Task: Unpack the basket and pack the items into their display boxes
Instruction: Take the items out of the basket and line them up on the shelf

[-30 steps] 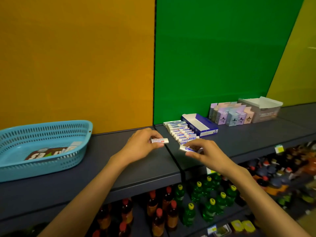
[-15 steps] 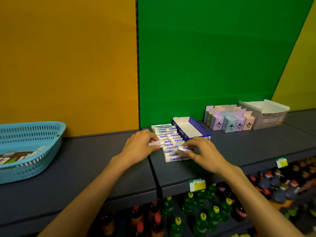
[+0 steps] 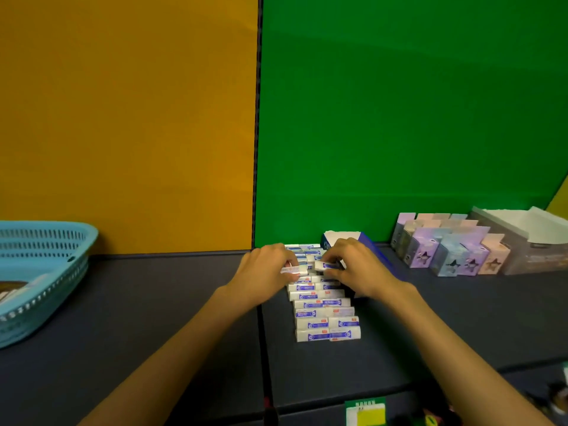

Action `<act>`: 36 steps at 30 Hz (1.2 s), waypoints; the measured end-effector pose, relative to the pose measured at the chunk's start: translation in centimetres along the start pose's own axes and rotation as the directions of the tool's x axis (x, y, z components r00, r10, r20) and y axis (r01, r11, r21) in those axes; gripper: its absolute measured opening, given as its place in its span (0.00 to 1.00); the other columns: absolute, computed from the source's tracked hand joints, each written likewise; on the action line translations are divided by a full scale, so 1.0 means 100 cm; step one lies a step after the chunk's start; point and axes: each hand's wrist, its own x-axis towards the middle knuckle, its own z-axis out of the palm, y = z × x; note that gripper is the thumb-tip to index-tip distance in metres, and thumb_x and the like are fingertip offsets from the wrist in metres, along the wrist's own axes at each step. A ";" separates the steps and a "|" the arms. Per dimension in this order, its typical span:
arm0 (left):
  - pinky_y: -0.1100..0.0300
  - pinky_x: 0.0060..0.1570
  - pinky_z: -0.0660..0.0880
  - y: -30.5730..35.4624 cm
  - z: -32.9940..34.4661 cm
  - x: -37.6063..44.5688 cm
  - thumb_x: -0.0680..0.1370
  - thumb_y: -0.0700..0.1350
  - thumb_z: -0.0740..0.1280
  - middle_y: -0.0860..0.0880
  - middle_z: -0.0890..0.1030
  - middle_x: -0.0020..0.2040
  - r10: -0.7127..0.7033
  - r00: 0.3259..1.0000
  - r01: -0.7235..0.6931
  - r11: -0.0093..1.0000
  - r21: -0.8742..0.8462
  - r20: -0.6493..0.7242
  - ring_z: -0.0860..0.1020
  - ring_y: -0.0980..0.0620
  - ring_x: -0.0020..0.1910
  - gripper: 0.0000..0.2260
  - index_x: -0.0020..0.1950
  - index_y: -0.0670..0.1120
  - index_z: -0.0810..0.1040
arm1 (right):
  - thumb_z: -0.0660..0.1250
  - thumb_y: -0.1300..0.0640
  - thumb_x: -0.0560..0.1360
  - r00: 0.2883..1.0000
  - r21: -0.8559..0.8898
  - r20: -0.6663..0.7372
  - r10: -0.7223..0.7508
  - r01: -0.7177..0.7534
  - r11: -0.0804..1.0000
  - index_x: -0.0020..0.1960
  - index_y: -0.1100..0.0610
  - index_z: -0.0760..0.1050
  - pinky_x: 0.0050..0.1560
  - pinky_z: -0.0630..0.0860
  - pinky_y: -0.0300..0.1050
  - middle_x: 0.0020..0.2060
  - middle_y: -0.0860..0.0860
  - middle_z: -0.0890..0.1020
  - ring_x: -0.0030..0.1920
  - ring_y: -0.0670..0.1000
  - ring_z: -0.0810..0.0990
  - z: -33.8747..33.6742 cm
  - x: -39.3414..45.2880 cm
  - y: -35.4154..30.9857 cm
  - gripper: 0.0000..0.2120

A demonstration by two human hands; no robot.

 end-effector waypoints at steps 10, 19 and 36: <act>0.57 0.47 0.68 0.005 0.014 0.014 0.77 0.55 0.71 0.55 0.79 0.58 -0.065 0.998 0.065 0.998 0.021 0.000 0.77 0.52 0.56 0.11 0.58 0.56 0.80 | 0.74 0.54 0.74 0.996 -0.025 0.040 -0.084 0.085 0.996 0.51 0.55 0.82 0.46 0.72 0.46 0.48 0.52 0.81 0.49 0.54 0.77 0.012 0.027 0.013 0.08; 0.56 0.48 0.69 0.012 0.024 0.015 0.77 0.53 0.71 0.52 0.76 0.58 -0.126 0.992 0.126 0.992 0.015 0.013 0.76 0.50 0.56 0.13 0.61 0.54 0.79 | 0.73 0.53 0.75 0.992 0.035 0.030 -0.123 0.122 0.992 0.56 0.53 0.82 0.51 0.73 0.47 0.52 0.51 0.81 0.53 0.54 0.77 0.017 0.027 0.019 0.11; 0.53 0.51 0.76 0.008 -0.015 -0.033 0.79 0.61 0.63 0.54 0.77 0.63 -0.259 0.953 0.275 0.957 0.091 -0.160 0.77 0.50 0.59 0.19 0.68 0.56 0.74 | 0.66 0.46 0.79 0.971 0.178 -0.083 -0.224 0.236 0.955 0.60 0.49 0.80 0.55 0.74 0.49 0.53 0.48 0.81 0.55 0.51 0.77 -0.001 0.011 -0.020 0.13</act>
